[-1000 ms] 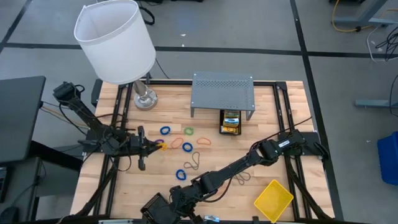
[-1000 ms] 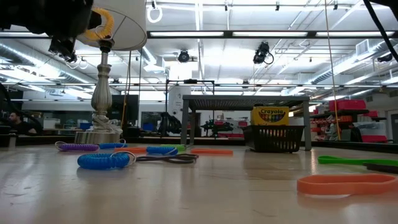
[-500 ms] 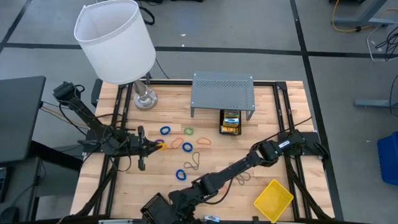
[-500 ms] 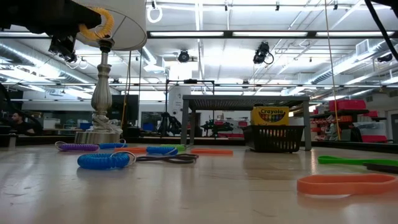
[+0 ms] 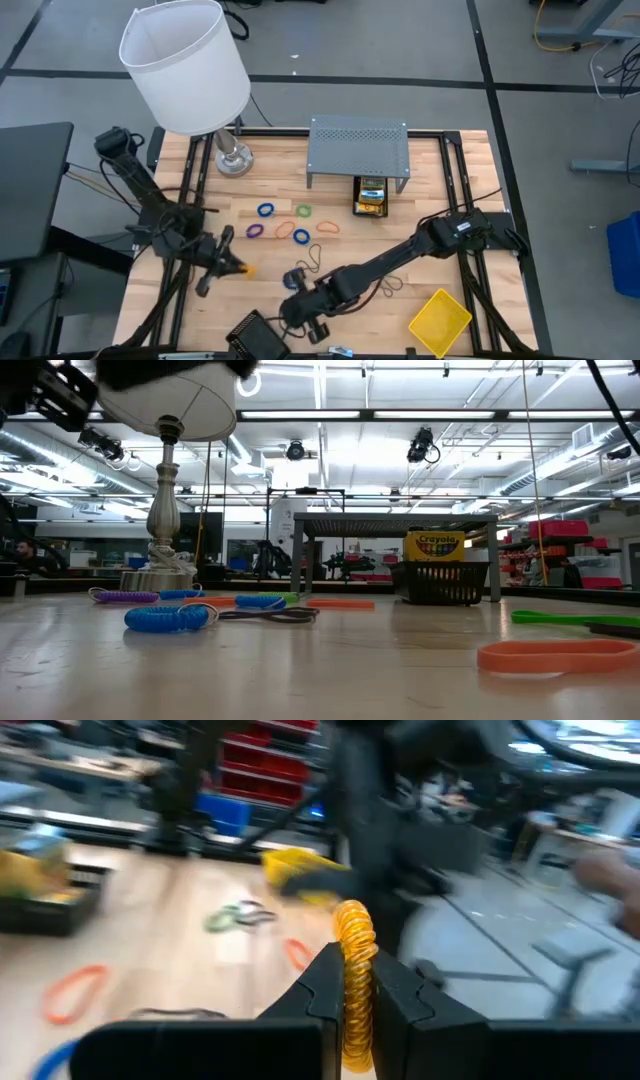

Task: Pick & Place Office Desk Supplies
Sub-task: Put the yellow spring keychain into the bottom black bin

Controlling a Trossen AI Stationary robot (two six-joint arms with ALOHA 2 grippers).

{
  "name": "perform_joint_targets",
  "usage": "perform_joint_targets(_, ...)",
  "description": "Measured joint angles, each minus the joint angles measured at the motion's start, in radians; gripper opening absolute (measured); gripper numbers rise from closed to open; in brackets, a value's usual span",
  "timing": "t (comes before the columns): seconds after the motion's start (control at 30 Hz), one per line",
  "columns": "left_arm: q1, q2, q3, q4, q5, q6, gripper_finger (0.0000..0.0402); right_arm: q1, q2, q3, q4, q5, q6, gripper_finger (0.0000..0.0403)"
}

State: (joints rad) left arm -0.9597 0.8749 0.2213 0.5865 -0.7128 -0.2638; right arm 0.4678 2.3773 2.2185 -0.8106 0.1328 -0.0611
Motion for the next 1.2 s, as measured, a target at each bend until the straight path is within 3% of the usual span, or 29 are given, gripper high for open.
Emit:
perform_joint_targets(0.13,-0.075,0.021,0.064,-0.143,-0.008,-0.074,0.0024,-0.009,-0.049,0.001,-0.173,0.148,0.013,0.0000)
perform_joint_targets(0.27,-0.102,0.124,0.210,-0.399,0.025,-0.206,0.0024,-0.024,-0.053,0.000,-0.290,0.178,0.057,0.0000)
perform_joint_targets(0.43,-0.099,0.342,0.398,-0.575,0.122,-0.274,0.0024,-0.027,-0.054,0.000,-0.351,0.190,0.074,0.0000)
perform_joint_targets(0.67,-0.038,0.590,0.557,-0.621,0.351,-0.305,0.0024,-0.034,-0.054,0.000,-0.375,0.191,0.075,0.0000)
perform_joint_targets(0.93,0.063,0.716,0.598,-0.656,0.505,-0.355,0.0024,-0.033,-0.054,0.000,-0.400,0.197,0.072,0.0000)
perform_joint_targets(1.2,0.170,0.749,0.598,-0.829,0.497,-0.404,0.0024,-0.028,-0.054,0.000,-0.434,0.264,0.064,0.0000)
